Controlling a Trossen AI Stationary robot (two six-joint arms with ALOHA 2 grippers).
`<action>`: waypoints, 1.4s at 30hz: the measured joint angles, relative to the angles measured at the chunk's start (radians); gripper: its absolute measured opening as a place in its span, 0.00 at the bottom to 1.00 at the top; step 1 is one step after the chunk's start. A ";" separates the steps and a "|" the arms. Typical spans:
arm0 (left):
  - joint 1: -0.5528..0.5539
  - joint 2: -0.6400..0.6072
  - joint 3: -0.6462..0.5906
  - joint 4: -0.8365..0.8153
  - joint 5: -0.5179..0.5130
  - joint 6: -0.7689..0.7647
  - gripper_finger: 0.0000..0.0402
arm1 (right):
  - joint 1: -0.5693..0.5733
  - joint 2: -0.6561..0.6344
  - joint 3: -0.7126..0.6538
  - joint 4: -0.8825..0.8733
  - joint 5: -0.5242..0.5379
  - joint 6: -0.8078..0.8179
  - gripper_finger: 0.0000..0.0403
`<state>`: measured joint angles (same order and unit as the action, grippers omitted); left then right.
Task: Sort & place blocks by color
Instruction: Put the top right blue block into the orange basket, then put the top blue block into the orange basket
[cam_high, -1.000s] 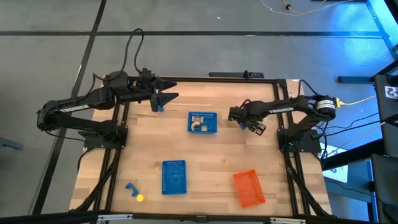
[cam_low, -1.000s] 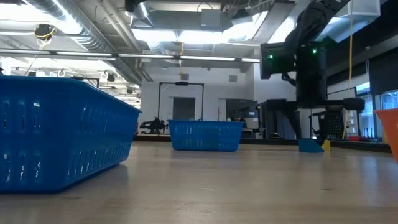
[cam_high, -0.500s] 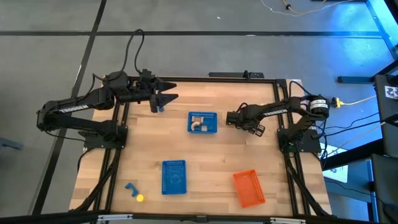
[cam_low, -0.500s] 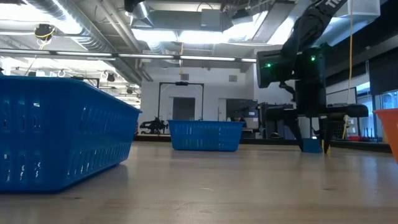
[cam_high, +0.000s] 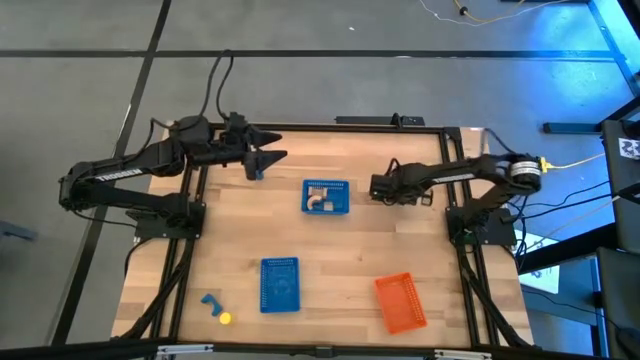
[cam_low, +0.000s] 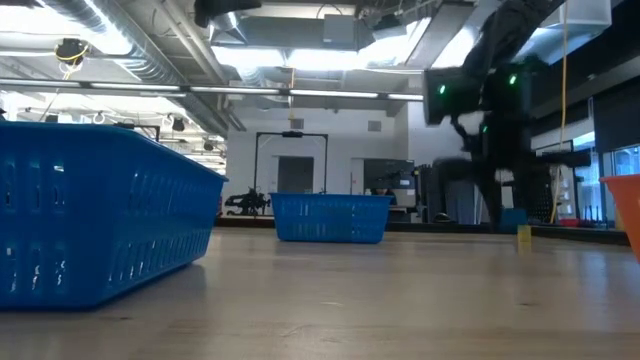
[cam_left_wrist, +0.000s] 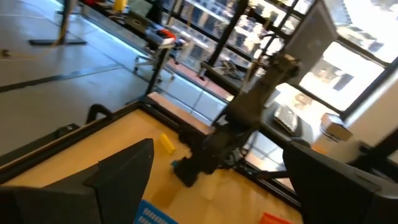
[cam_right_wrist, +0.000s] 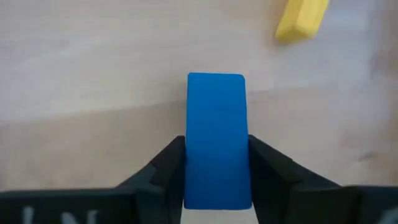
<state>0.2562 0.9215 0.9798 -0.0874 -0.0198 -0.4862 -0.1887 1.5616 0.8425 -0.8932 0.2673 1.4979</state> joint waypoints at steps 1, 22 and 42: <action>0.000 0.000 0.000 -0.005 -0.014 0.000 0.87 | 0.000 -0.035 0.000 -0.012 0.003 -0.082 0.32; -0.016 0.008 -0.001 -0.056 -0.123 -0.029 0.87 | 0.844 -0.334 0.002 0.318 -0.411 -0.107 0.32; -0.016 0.008 -0.001 -0.055 -0.116 -0.026 0.87 | 0.733 -0.258 0.051 0.328 -0.421 -0.262 0.79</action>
<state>0.2400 0.9295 0.9793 -0.1425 -0.1354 -0.5121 0.5439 1.3038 0.8936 -0.5656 -0.1538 1.2358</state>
